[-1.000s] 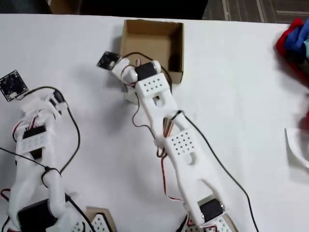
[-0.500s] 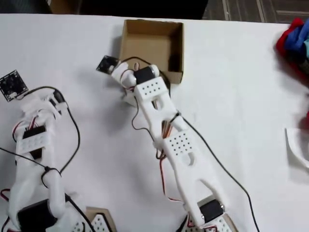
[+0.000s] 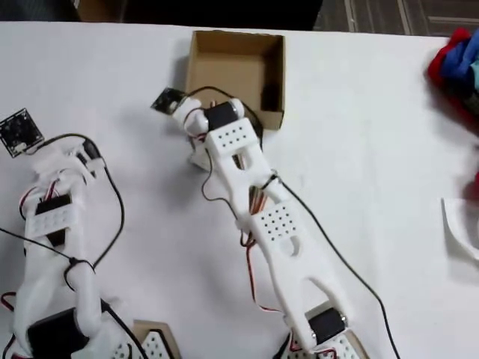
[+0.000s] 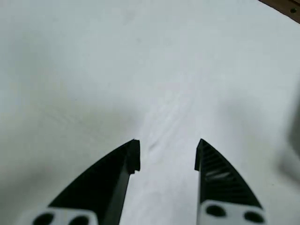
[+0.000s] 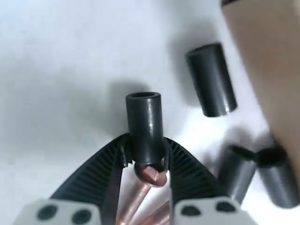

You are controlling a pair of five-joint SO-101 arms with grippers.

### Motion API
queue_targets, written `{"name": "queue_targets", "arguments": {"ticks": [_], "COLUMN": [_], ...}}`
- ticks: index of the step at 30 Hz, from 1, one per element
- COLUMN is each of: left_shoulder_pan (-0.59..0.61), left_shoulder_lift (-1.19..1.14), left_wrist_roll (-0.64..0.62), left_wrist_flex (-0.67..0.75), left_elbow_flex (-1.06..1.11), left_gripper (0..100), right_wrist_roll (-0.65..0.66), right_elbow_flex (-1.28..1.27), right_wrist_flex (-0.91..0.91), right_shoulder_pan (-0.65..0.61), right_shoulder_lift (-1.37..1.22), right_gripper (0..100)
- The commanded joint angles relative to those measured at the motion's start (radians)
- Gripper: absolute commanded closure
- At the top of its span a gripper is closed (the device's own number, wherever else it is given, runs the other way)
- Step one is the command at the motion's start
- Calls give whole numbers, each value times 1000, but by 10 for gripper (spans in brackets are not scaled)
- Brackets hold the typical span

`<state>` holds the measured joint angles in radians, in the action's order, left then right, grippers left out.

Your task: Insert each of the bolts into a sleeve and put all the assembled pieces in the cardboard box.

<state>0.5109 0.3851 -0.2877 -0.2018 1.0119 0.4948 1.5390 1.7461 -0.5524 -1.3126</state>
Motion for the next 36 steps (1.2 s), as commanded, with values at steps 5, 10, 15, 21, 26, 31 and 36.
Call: {"name": "queue_targets", "arguments": {"ticks": [5,10,15,21,26,31,36], "left_shoulder_pan": [11,9,9,9,5,-31,-32], "left_shoulder_lift": [3,3,3,3,3,3,3], "left_wrist_roll": [-8,-8,-8,-8,5,6,6], "left_wrist_flex": [20,20,20,20,18,14,14], "left_elbow_flex": [-12,-12,-12,-12,-12,-10,-10], "left_gripper": [789,789,789,789,789,789,789], "right_wrist_roll": [-226,-226,-226,-226,-226,-226,-226], "right_elbow_flex": [-313,-520,-468,-451,-453,-454,-445], "right_wrist_flex": [25,16,12,-56,-104,-139,-154], "right_shoulder_pan": [61,53,53,56,53,53,53], "right_shoulder_lift": [239,343,346,346,346,346,346], "right_gripper": [979,979,978,977,916,904,909]}}
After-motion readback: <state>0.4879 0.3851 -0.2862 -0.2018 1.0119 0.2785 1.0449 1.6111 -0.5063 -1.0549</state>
